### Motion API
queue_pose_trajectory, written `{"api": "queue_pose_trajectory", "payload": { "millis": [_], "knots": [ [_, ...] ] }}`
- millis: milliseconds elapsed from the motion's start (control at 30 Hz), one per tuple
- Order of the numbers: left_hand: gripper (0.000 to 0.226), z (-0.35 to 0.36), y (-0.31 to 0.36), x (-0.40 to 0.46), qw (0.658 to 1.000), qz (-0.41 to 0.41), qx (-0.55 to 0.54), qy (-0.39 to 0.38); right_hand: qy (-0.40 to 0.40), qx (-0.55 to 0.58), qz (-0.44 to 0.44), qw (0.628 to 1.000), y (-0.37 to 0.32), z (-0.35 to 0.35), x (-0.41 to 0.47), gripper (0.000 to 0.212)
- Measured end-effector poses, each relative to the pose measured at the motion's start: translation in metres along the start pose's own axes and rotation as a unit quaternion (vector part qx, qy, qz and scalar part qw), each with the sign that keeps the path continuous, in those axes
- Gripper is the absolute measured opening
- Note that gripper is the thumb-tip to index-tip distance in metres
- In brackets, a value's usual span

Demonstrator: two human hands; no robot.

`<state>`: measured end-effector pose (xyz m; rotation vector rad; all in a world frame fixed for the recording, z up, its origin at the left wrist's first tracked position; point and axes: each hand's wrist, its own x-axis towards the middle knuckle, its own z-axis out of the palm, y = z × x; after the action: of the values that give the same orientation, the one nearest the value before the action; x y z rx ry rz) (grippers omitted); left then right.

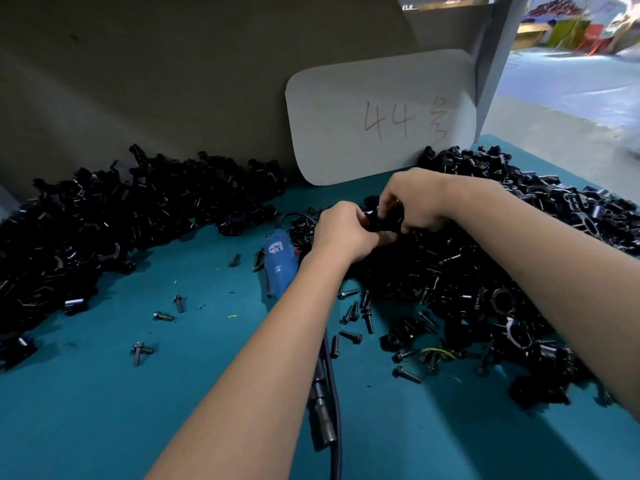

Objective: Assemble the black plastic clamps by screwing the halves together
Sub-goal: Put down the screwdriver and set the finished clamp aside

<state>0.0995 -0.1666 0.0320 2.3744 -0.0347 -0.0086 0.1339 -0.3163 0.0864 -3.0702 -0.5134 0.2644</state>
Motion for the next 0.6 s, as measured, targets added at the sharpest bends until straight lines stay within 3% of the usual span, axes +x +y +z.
{"api": "queue_pose_trajectory", "payload": {
  "millis": [200, 367, 467, 600],
  "knots": [
    [0.051, -0.012, -0.004, 0.001, 0.999, -0.015, -0.018, -0.04, -0.034, 0.001, 0.037, 0.999, -0.01, -0.008, -0.001, 0.06],
    [0.011, -0.01, -0.005, 0.003, 1.0, -0.009, 0.0, 0.014, 0.014, 0.007, 0.049, 0.999, -0.012, 0.001, 0.008, 0.024],
    [0.025, -0.009, -0.008, 0.005, 1.0, -0.011, 0.017, 0.023, 0.04, 0.004, 0.049, 0.998, -0.012, 0.007, 0.011, 0.028],
    [0.023, -0.002, -0.008, 0.007, 0.997, 0.0, 0.068, 0.043, 0.078, -0.002, 0.044, 0.996, -0.013, 0.006, 0.025, 0.035]
  ]
}}
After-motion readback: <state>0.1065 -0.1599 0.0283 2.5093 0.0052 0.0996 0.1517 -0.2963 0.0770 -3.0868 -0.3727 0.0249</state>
